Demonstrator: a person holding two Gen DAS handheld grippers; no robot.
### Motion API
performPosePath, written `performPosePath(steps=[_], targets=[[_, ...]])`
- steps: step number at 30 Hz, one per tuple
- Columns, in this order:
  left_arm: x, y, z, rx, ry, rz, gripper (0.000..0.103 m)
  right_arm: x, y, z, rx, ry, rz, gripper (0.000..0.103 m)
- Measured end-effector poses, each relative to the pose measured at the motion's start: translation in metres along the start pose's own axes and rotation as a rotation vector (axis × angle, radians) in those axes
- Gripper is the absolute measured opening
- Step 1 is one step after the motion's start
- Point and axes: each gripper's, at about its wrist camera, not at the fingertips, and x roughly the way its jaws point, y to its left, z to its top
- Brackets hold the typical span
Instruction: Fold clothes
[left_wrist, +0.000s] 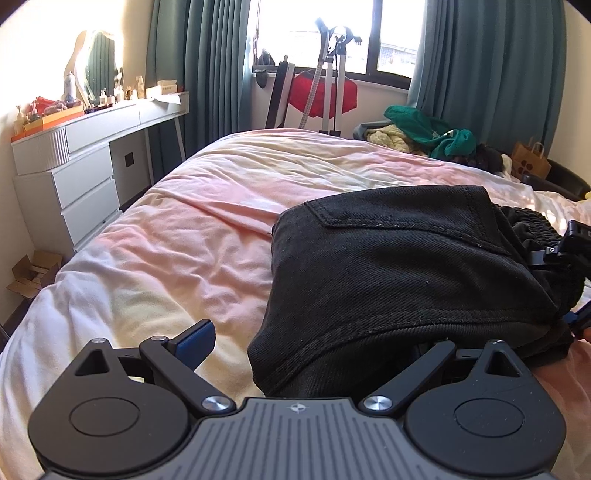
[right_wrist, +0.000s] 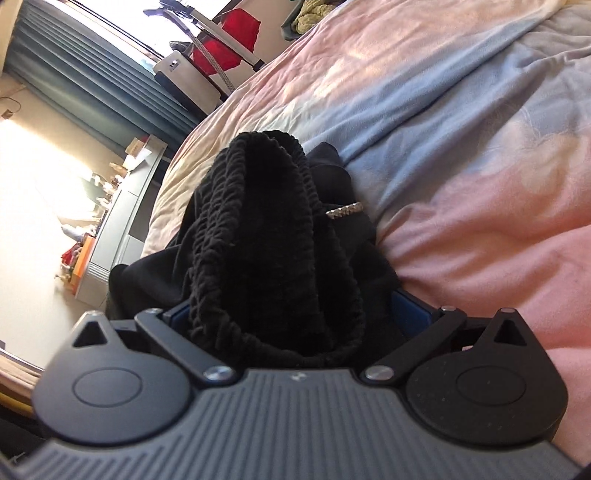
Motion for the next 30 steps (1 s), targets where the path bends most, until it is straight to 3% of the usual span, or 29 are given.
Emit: performPosePath(steps=[6, 11, 14, 19, 23, 27, 30], targets=[[-0.015, 0.016, 0.004, -0.049, 0.046, -0.107, 0.098, -0.004, 0.01, -0.002, -0.044, 0.026, 0.017, 0.103], [-0.027, 0.035, 0.009, -0.134, 0.037, -0.197, 0.099, -0.016, 0.02, -0.005, -0.096, 0.002, 0.022, 0.079], [-0.028, 0.043, 0.013, -0.187, 0.017, -0.232, 0.1, -0.027, 0.032, -0.008, -0.16, -0.036, 0.029, 0.07], [-0.028, 0.064, 0.021, -0.339, -0.014, -0.314, 0.103, -0.042, 0.046, -0.011, -0.218, -0.088, 0.059, 0.066], [0.008, 0.074, 0.031, -0.421, 0.087, -0.34, 0.103, -0.037, 0.042, -0.011, -0.198, -0.076, 0.032, 0.066], [0.051, 0.071, 0.04, -0.416, 0.206, -0.394, 0.103, -0.029, 0.033, -0.011, -0.157, -0.066, 0.007, 0.068], [0.077, 0.068, 0.041, -0.428, 0.29, -0.461, 0.103, -0.028, 0.031, -0.015, -0.157, -0.075, -0.02, 0.076]])
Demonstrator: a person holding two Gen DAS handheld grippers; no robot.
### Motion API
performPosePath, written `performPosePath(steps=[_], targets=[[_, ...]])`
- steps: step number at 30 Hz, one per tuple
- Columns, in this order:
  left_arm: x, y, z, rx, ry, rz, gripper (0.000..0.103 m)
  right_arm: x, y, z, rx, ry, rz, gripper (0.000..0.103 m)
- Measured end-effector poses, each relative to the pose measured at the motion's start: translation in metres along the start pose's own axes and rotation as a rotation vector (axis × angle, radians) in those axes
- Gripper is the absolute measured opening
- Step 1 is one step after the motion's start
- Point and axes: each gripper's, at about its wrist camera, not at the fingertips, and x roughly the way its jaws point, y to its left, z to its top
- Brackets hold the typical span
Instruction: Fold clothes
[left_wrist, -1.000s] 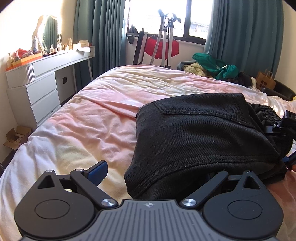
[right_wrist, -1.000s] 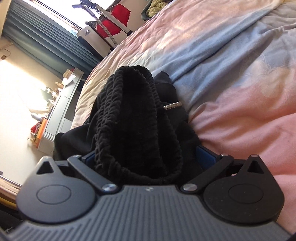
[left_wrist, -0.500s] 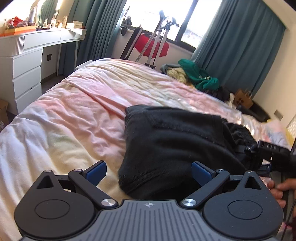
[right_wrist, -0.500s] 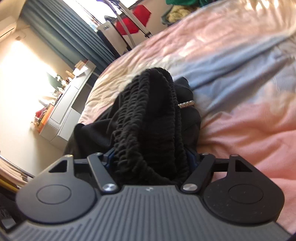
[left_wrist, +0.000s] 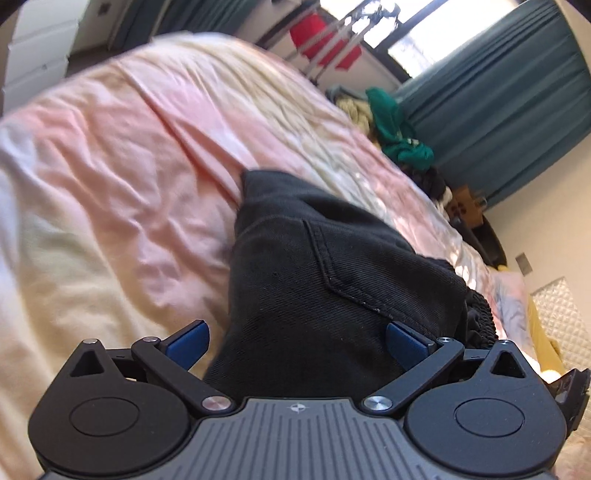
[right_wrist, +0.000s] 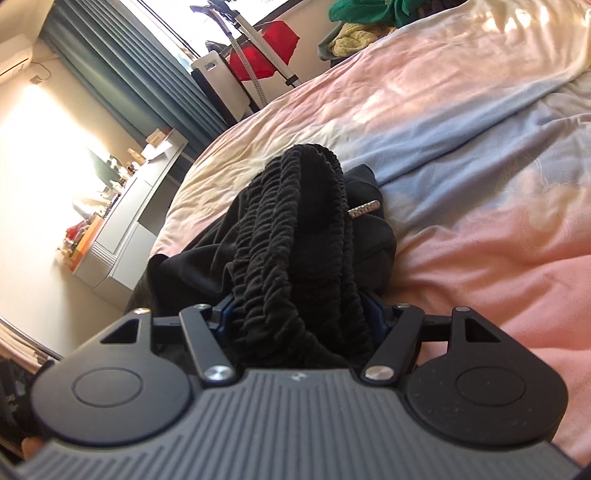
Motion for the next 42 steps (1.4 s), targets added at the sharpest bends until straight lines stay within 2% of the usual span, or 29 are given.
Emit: performPosePath(steps=[1, 3, 4, 5, 7, 10, 18, 19, 21, 23, 26, 32, 35, 42], targets=[[0.005, 0.002, 0.003, -0.006, 0.025, -0.014, 0.103, 0.0, -0.001, -0.001, 0.01, -0.002, -0.006, 0.081], [0.01, 0.003, 0.008, 0.006, 0.058, -0.022, 0.103, 0.0, -0.005, -0.003, 0.034, -0.005, -0.018, 0.084], [0.013, 0.003, 0.01, 0.019, 0.072, -0.025, 0.103, 0.001, -0.006, -0.003, 0.039, 0.001, -0.028, 0.088], [0.014, 0.003, 0.012, 0.039, 0.081, -0.029, 0.103, 0.002, -0.007, -0.003, 0.044, 0.008, -0.038, 0.093], [0.017, 0.003, 0.014, 0.077, 0.091, -0.04, 0.103, 0.005, -0.007, -0.003, 0.047, 0.017, -0.049, 0.094], [0.021, 0.011, 0.014, 0.053, 0.102, -0.082, 0.103, 0.012, -0.006, -0.004, 0.044, 0.044, -0.076, 0.103], [0.032, 0.026, 0.015, -0.032, 0.124, -0.155, 0.103, 0.022, -0.007, -0.003, 0.077, 0.065, -0.038, 0.103], [0.033, 0.027, 0.014, -0.034, 0.122, -0.159, 0.103, 0.023, -0.007, -0.004, 0.078, 0.069, -0.028, 0.1], [0.034, 0.027, 0.014, -0.032, 0.116, -0.16, 0.102, 0.019, 0.0, -0.004, 0.045, 0.058, -0.038, 0.087], [0.031, 0.025, 0.011, -0.02, 0.1, -0.159, 0.097, 0.016, 0.006, -0.005, 0.01, 0.045, -0.05, 0.077], [0.022, 0.018, 0.008, 0.01, 0.065, -0.139, 0.085, 0.009, 0.018, -0.007, -0.046, 0.011, -0.077, 0.071], [0.003, 0.007, -0.002, 0.038, -0.013, -0.099, 0.063, -0.008, 0.03, -0.008, -0.062, -0.066, -0.065, 0.064], [-0.009, 0.0, -0.007, 0.063, -0.052, -0.091, 0.055, -0.017, 0.038, -0.008, -0.079, -0.108, -0.044, 0.063], [-0.036, -0.034, -0.018, 0.113, -0.146, -0.094, 0.05, -0.048, 0.046, 0.0, -0.073, -0.22, 0.076, 0.061]])
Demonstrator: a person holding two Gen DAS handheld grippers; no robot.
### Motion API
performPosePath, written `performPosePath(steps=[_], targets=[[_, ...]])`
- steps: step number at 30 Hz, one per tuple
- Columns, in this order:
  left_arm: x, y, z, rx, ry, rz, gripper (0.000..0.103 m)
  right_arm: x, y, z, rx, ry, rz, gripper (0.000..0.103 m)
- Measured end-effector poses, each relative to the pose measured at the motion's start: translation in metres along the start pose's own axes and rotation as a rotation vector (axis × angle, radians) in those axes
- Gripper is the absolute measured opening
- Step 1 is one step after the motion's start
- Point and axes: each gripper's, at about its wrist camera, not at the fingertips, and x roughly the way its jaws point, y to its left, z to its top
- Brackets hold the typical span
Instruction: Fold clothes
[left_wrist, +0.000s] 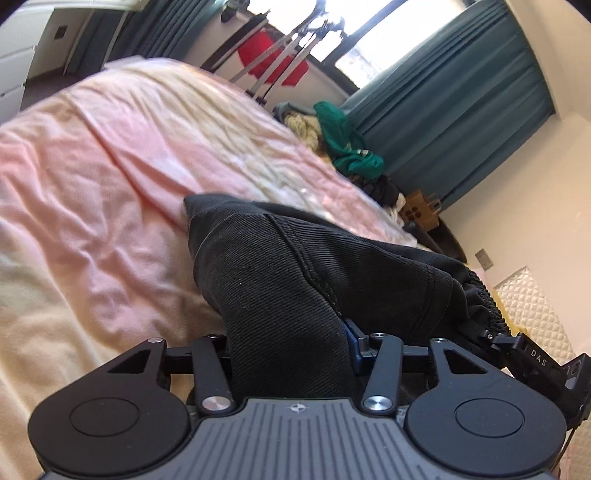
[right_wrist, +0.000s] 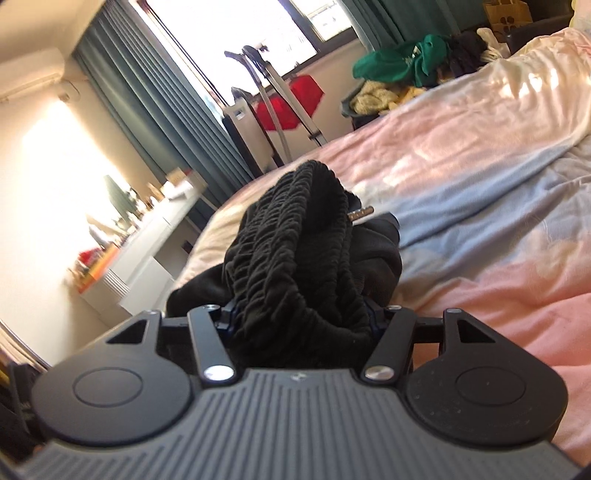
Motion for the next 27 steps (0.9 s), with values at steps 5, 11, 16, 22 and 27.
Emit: performPosePath(steps=[5, 11, 16, 22, 27], targets=[[0.002, -0.049, 0.017, 0.038, -0.06, -0.003, 0.049, -0.018, -0.009, 0.024, 0.036, -0.102, 0.068, 0.061], [0.053, -0.127, 0.055, 0.129, -0.101, -0.047, 0.049, -0.034, -0.041, 0.078, 0.067, -0.217, 0.072, 0.06], [0.14, -0.197, 0.083, 0.226, -0.054, -0.11, 0.049, -0.038, -0.097, 0.129, 0.104, -0.321, 0.021, 0.06], [0.272, -0.274, 0.097, 0.304, 0.007, -0.174, 0.049, -0.024, -0.188, 0.174, 0.18, -0.436, -0.074, 0.06], [0.375, -0.289, 0.076, 0.359, 0.09, -0.163, 0.05, -0.003, -0.255, 0.165, 0.228, -0.48, -0.177, 0.06]])
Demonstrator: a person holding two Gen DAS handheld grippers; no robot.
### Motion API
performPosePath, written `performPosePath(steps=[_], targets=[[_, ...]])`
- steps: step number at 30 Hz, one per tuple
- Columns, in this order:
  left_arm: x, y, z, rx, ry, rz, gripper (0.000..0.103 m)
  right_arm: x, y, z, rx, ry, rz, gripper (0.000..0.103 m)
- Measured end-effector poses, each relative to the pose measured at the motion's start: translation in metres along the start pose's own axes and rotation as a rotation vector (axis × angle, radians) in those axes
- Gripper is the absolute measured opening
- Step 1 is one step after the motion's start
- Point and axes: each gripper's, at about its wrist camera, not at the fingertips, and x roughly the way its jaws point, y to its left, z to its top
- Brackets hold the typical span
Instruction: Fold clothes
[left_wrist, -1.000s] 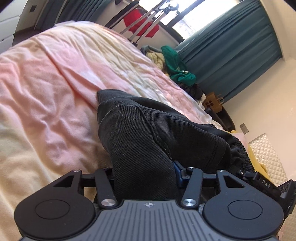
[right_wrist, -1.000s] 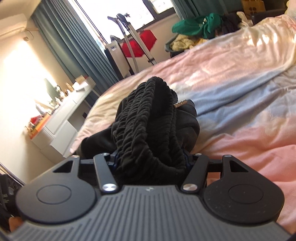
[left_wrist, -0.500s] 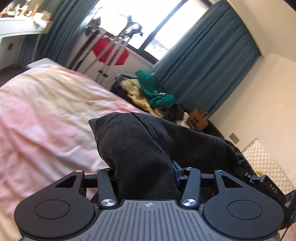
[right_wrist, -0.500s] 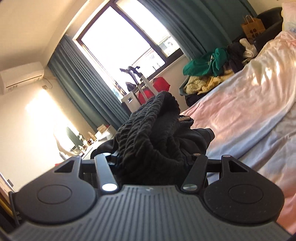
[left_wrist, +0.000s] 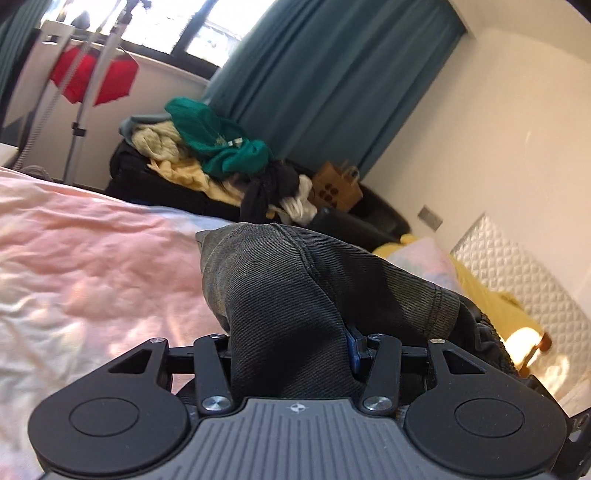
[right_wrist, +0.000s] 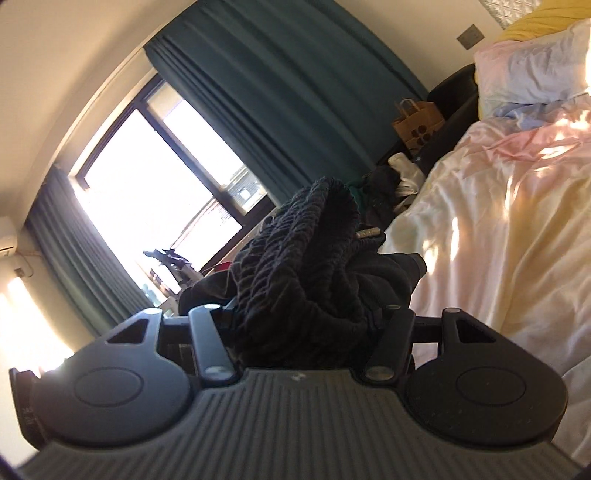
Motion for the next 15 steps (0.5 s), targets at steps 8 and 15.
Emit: performPosePath(steps=[8, 15], targets=[[0.068, 0.018, -0.061, 0.138, 0.105, 0.126, 0.067, 0.02, -0.07, -0.062, 0.033, 0.124, -0.171, 0.065], [0.014, -0.008, -0.048, 0.213, 0.129, 0.248, 0.089, -0.002, -0.044, -0.038, 0.121, 0.195, -0.282, 0.077]])
